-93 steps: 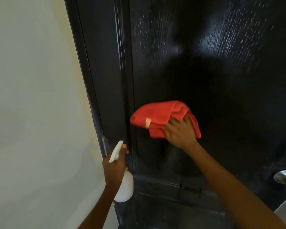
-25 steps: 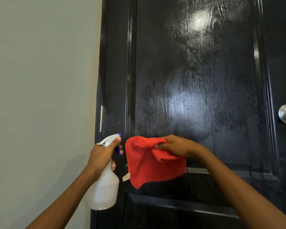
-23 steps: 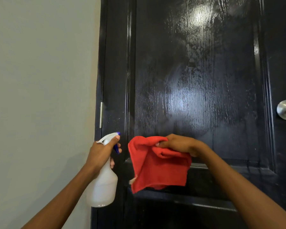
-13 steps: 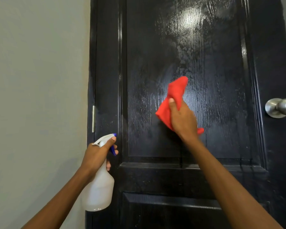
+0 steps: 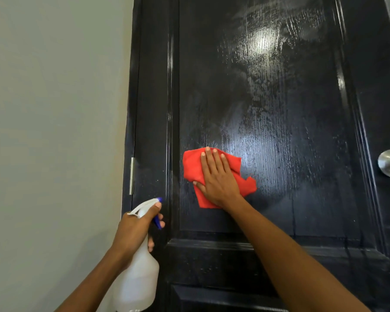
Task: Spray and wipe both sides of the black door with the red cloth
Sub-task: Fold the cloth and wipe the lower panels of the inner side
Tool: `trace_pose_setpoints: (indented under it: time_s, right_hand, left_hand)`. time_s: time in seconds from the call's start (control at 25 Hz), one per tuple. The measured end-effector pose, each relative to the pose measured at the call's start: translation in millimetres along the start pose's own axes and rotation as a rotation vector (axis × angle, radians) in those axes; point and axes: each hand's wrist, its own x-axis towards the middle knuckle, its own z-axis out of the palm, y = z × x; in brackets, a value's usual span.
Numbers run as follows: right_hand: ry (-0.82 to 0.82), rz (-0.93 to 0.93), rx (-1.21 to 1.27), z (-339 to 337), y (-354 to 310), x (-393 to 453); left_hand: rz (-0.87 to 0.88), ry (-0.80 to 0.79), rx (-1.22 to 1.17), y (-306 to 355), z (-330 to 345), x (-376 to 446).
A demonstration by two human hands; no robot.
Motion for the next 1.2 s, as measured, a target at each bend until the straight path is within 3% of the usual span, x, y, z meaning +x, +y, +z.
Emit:
trace_pose_setpoints:
  time_s: [0.52,0.76,1.2]
  right_hand:
    - [0.137,0.012,-0.050,22.8,5.2,-25.2]
    - [0.193,0.116,-0.014,30.7,-0.1,-38.1]
    - [0.276,-0.114,-0.039,44.4,-14.8,-20.5]
  left_hand:
    - [-0.044,0.102,-0.003,-25.6,-11.2,20.7]
    - [-0.011,0.294,0.016,-19.0,-11.9,40.0]
    - [-0.058,0.492,0.116,-27.6,-35.3,55.3]
